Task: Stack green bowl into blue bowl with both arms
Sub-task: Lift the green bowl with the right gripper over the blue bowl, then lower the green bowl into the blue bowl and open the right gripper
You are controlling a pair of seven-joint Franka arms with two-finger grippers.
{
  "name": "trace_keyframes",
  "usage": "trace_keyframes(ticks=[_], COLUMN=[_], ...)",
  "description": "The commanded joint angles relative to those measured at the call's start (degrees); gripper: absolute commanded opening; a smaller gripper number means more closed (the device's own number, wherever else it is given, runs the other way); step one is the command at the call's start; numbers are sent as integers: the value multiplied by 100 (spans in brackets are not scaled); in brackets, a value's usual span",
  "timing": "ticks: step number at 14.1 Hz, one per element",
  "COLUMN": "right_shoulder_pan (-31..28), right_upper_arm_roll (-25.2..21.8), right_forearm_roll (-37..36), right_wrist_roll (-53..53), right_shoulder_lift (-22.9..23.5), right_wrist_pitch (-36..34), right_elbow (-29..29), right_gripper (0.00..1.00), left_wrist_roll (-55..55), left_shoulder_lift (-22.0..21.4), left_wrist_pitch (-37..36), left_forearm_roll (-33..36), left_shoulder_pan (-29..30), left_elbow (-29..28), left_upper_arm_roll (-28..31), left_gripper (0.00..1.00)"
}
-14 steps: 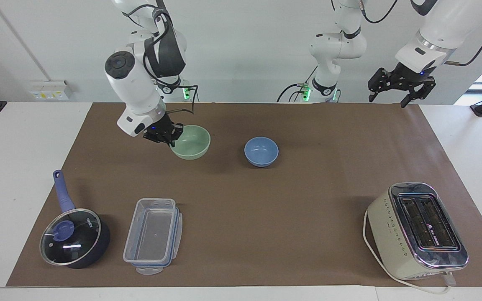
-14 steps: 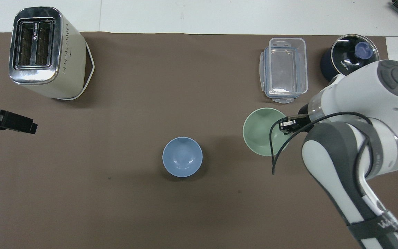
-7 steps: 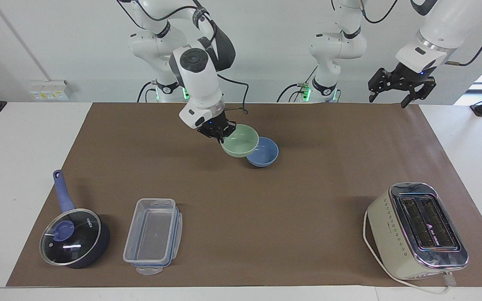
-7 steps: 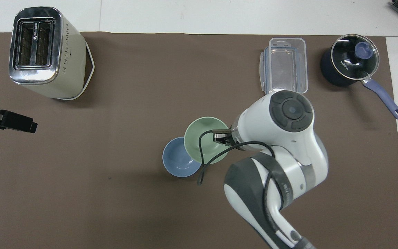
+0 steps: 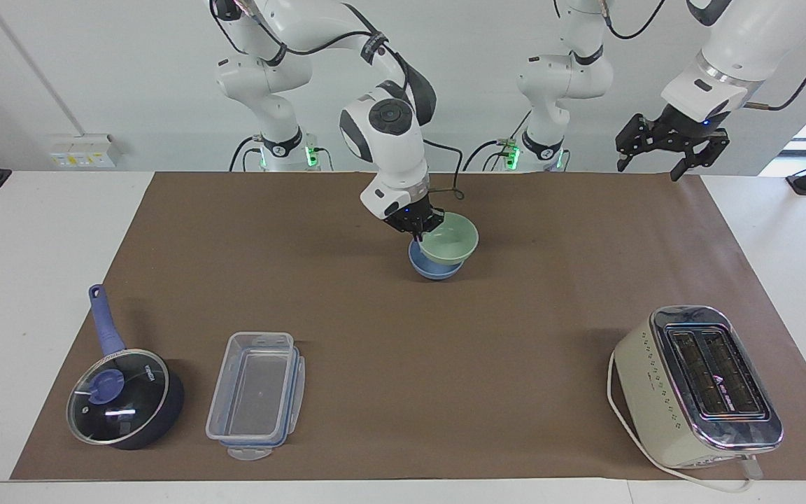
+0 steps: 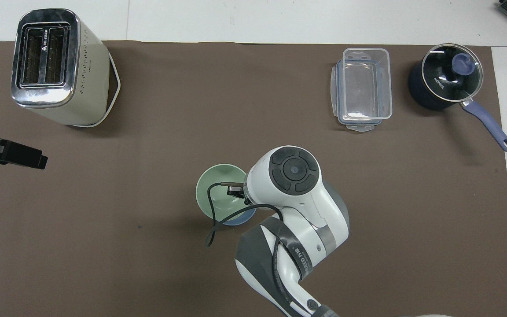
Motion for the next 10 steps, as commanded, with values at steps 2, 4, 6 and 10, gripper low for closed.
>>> trace_keyframes(ticks=[2, 4, 6, 10], right_shoulder_pan=[-38, -47, -55, -73], right_upper_arm_roll=[-9, -9, -9, -9], right_forearm_roll=[14, 5, 5, 5], right_wrist_roll=[20, -24, -41, -85], right_shoulder_lift=[138, 156, 156, 156], right_wrist_pitch=[89, 107, 124, 142], right_elbow=[3, -59, -85, -156], right_gripper=[0, 0, 0, 0], left_wrist_roll=[76, 85, 50, 50], left_shoulder_lift=[-136, -136, -136, -136], left_wrist_pitch=[138, 129, 129, 129], left_forearm_roll=[116, 116, 116, 116], left_shoulder_pan=[60, 60, 60, 52], left_elbow=[-180, -180, -180, -180], left_upper_arm_roll=[-48, -48, -56, -48], left_gripper=[100, 100, 100, 100])
